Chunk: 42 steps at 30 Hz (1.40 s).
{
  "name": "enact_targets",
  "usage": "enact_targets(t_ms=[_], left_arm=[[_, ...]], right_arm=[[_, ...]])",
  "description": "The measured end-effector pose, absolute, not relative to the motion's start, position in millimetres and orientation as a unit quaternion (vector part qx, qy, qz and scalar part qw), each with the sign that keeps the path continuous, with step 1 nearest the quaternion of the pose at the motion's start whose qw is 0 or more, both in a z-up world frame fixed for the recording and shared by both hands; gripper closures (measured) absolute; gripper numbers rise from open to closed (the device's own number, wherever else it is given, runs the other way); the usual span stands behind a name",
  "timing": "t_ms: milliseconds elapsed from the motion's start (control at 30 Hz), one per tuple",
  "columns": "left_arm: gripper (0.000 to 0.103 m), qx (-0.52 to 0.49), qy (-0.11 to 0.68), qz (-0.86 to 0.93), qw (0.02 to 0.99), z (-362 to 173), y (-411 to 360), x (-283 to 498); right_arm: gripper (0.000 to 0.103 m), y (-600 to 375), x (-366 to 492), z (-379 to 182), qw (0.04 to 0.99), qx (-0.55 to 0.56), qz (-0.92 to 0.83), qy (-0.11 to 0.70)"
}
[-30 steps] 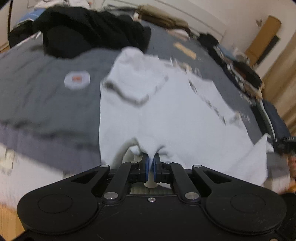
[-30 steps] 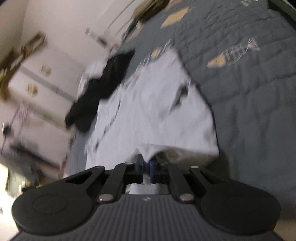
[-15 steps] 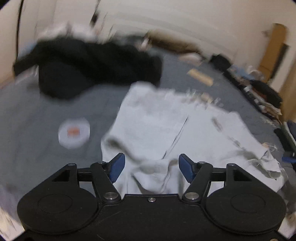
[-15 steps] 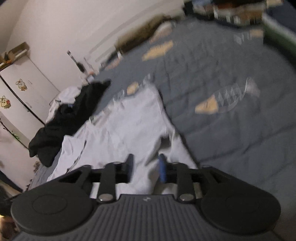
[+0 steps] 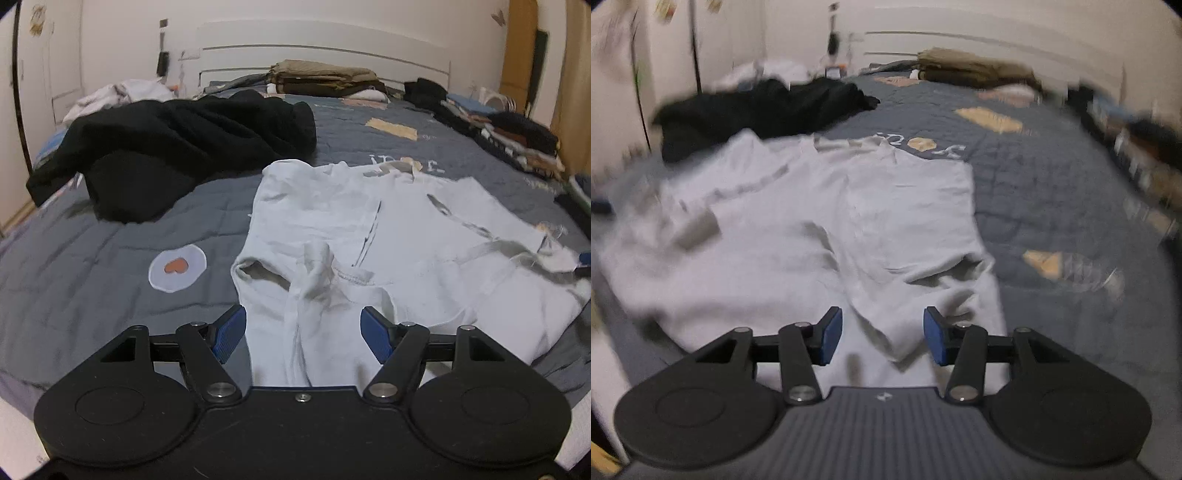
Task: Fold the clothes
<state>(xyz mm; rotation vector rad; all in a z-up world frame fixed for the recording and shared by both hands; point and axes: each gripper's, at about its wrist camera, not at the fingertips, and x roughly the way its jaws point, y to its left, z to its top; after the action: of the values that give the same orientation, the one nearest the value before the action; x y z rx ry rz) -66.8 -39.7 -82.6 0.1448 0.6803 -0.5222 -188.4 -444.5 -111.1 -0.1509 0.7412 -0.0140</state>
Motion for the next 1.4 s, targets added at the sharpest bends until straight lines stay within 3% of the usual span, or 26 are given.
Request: enact_targets(t_ms=[133,500,600,667,833,933,1100,1400], left_arm=[[0.035,0.064,0.332,-0.269,0.902,-83,-42,-70],[0.034,0.068,0.333,-0.324,0.883,-84,-73,-67],[0.034,0.068,0.332,-0.331,0.881,-84,-79,-65],[0.034,0.067,0.328,-0.333,0.881,-83,-80,-65],[0.034,0.059,0.332,-0.316,0.887,-84,-74,-57],[0.034,0.054,0.336,-0.306,0.889,-85,-67,-52],[0.034,0.053,0.336,-0.287,0.896,-86,-56,-49],[0.034,0.049,0.336,-0.283,0.897,-82,-49,-51]], right_arm=[[0.055,-428,-196,-117,0.917,-0.186,-0.009,0.352],[0.056,-421,-178,-149,0.884,-0.276,-0.004,0.378],[0.076,-434,-167,-143,0.902,-0.238,-0.029,0.360],[0.081,-455,-157,-129,0.925,-0.169,-0.077,0.332],[0.081,-516,-147,-106,0.946,0.056,-0.156,0.277],[0.077,-528,-149,-107,0.940,0.106,-0.149,0.288],[0.068,-505,-144,-111,0.941,0.051,-0.111,0.316],[0.067,-458,-133,-113,0.942,-0.090,-0.072,0.314]])
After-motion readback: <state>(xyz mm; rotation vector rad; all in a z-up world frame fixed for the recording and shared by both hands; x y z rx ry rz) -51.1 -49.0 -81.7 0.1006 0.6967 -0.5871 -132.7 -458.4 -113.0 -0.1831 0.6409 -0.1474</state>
